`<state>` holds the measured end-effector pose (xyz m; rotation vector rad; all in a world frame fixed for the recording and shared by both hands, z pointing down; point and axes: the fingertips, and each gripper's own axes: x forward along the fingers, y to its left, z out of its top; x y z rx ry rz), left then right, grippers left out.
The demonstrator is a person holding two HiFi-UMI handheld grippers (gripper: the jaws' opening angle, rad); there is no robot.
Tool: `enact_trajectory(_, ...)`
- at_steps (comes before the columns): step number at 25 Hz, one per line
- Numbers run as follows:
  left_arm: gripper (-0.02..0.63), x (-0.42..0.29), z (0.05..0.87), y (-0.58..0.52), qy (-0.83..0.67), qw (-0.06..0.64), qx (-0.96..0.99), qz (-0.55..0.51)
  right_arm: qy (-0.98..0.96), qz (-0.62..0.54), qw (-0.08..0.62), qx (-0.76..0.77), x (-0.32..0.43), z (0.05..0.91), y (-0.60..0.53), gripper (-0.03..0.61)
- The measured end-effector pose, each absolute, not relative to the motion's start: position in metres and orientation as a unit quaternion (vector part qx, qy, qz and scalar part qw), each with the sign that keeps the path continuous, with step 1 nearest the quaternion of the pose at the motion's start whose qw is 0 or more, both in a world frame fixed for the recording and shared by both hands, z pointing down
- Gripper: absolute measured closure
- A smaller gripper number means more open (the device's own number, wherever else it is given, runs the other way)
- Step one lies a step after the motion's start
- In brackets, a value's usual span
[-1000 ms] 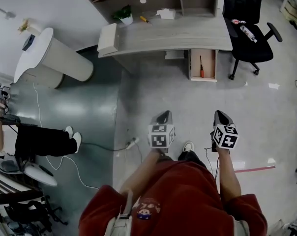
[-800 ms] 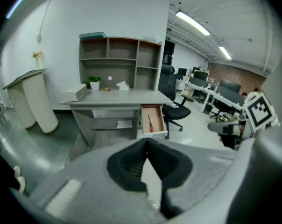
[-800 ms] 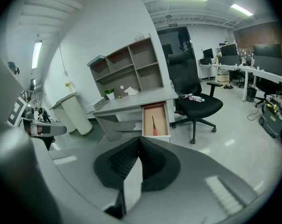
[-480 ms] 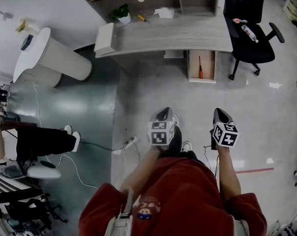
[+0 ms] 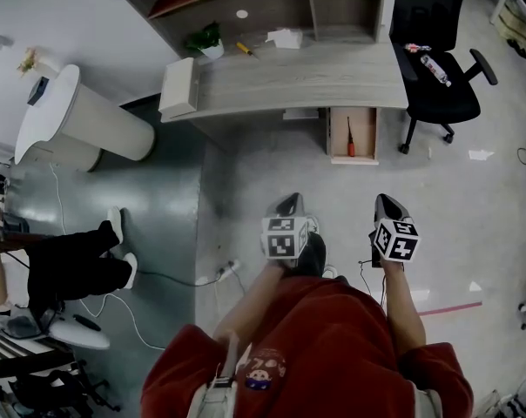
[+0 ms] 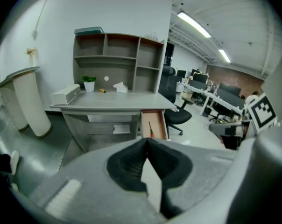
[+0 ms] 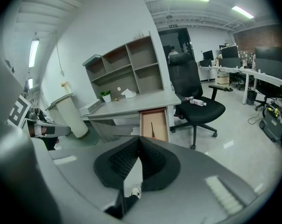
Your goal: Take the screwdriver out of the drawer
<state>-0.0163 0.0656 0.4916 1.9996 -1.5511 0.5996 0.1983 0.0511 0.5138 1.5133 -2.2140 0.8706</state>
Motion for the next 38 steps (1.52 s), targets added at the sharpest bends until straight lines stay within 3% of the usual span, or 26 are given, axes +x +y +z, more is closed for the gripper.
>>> enact_trajectory(23,0.615,-0.107,0.502,-0.113,-0.532,0.29,0.767,0.209,-0.751,0.291,0.198,0.558,0.106,0.504,-0.115,0.578)
enact_trajectory(38,0.615,-0.104,0.522,-0.163,-0.532,0.286,0.766,0.22,-0.743,0.301,0.194,0.566,0.116,0.529,-0.165,0.578)
